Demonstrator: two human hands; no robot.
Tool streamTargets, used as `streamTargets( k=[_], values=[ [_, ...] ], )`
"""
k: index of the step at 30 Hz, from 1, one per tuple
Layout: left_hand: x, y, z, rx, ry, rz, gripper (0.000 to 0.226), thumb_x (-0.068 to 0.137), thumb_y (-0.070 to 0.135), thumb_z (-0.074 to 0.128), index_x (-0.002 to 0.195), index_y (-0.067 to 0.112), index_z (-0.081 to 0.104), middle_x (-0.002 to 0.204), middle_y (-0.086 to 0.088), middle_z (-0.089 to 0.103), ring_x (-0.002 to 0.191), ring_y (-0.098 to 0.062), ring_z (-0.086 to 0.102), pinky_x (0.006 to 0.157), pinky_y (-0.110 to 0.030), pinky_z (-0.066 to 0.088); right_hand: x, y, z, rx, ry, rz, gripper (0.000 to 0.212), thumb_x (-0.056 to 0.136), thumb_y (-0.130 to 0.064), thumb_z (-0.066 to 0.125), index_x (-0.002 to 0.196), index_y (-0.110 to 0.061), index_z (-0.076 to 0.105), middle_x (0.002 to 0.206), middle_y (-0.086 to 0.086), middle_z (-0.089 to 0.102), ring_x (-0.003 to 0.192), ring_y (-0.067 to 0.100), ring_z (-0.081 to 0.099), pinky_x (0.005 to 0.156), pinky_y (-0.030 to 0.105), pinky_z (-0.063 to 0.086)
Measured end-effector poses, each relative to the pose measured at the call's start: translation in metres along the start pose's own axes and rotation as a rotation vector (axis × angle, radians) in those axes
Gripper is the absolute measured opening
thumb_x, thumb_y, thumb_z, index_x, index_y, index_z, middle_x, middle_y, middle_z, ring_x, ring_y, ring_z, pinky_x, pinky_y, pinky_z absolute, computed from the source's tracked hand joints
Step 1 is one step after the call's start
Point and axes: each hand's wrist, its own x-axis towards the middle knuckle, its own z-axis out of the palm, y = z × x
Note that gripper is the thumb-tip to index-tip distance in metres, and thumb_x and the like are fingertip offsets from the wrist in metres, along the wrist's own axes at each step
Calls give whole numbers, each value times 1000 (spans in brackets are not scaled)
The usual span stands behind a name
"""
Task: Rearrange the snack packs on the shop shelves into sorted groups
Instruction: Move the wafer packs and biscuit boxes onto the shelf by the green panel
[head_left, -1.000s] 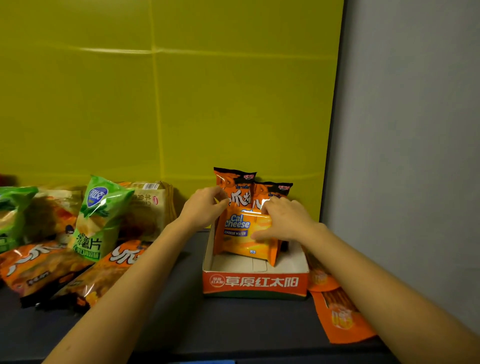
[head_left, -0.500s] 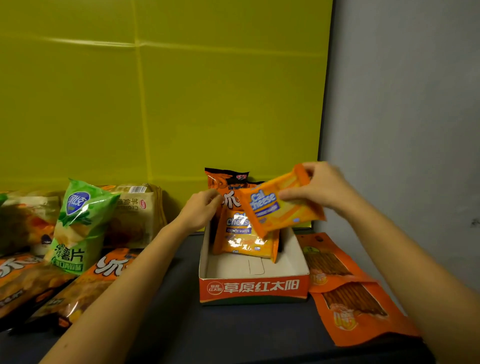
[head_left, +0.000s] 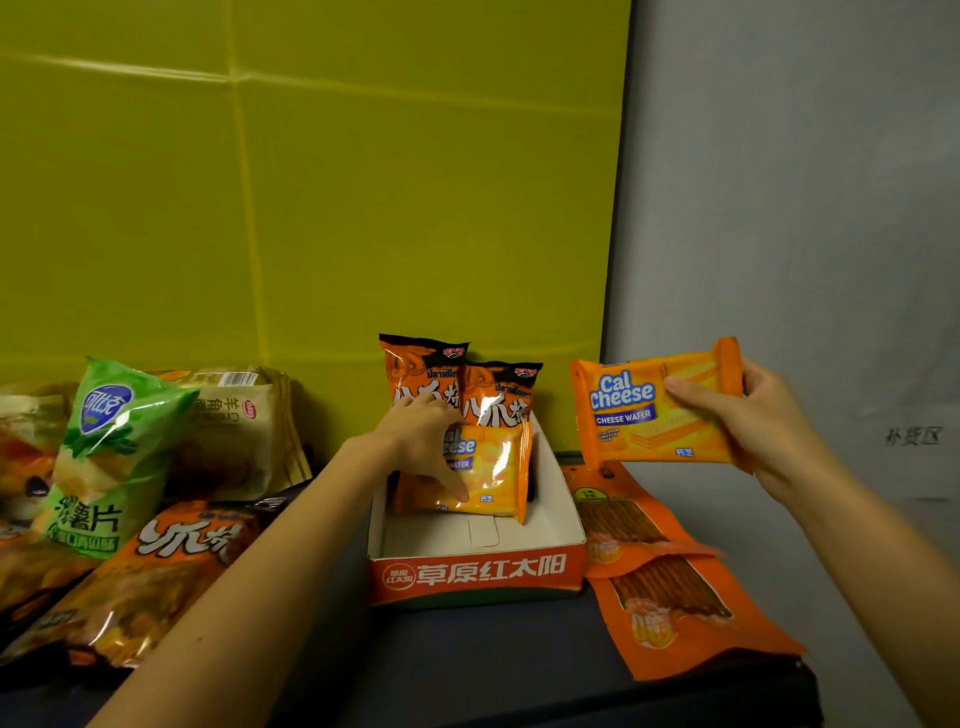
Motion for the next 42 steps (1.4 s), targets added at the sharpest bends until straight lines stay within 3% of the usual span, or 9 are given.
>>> streamTargets(
  k=[5,8,11,14,18,24,31,34,42],
  values=[
    [-7,-7,-18,-167,18,-30,69,61,44,79,118,13,55,119,-6,59,97,-18,53,76,-26,44,-11,0,0,76,-43,19,40,71,-26,76,105,-14,60,87,5,72,55,6,70,49,23,57],
    [-17,-12,-30,-229,87,-46,57,62,36,81,110,10,62,113,-6,64,93,-18,55,80,-32,50,-16,-3,10,116,-69,18,78,36,-54,85,99,-15,62,72,-4,76,58,8,71,46,23,55],
    [-33,-17,-43,-366,219,-104,44,59,30,85,95,11,68,98,-5,68,80,-15,55,73,-33,50,-17,-5,22,196,-97,11,69,49,-46,84,105,-12,61,66,-11,74,57,6,70,46,21,54],
    [-55,-22,-62,-631,389,-184,34,58,21,86,86,13,67,83,-1,65,66,-6,57,60,-24,48,-17,-7,37,265,-165,-8,87,19,-57,84,94,-21,61,71,-9,76,61,9,72,46,24,54],
    [-100,-31,-90,-998,692,-308,34,61,11,83,90,13,66,73,6,63,50,8,56,51,-11,45,-17,-15,69,390,-280,30,47,53,-38,76,95,-22,62,69,-9,75,62,7,72,48,24,56],
    [-198,-64,-107,-1237,960,-528,21,68,14,77,82,22,65,60,11,72,56,-3,67,53,-24,56,-23,-28,139,491,-432,103,7,83,-18,62,89,-17,63,63,-7,74,56,6,70,49,25,57],
    [-340,-103,-104,-1206,1124,-806,15,71,12,73,82,14,63,60,4,72,52,-6,67,51,-26,58,-74,-53,241,516,-642,226,6,85,-16,62,91,-15,64,58,-6,72,52,8,70,52,29,58],
    [-400,-123,-100,-1181,1171,-894,10,74,8,70,80,14,64,59,3,72,51,-7,67,51,-27,58,-108,-61,283,523,-704,277,5,86,-15,61,82,-16,60,49,-6,69,44,6,66,42,25,55],
    [-548,-182,-102,-1098,1139,-1097,13,74,16,72,85,13,65,63,1,73,52,-13,68,45,-27,55,-206,-86,420,563,-842,360,6,85,-14,62,91,-12,64,53,-4,71,45,9,67,42,25,55]
  ],
)
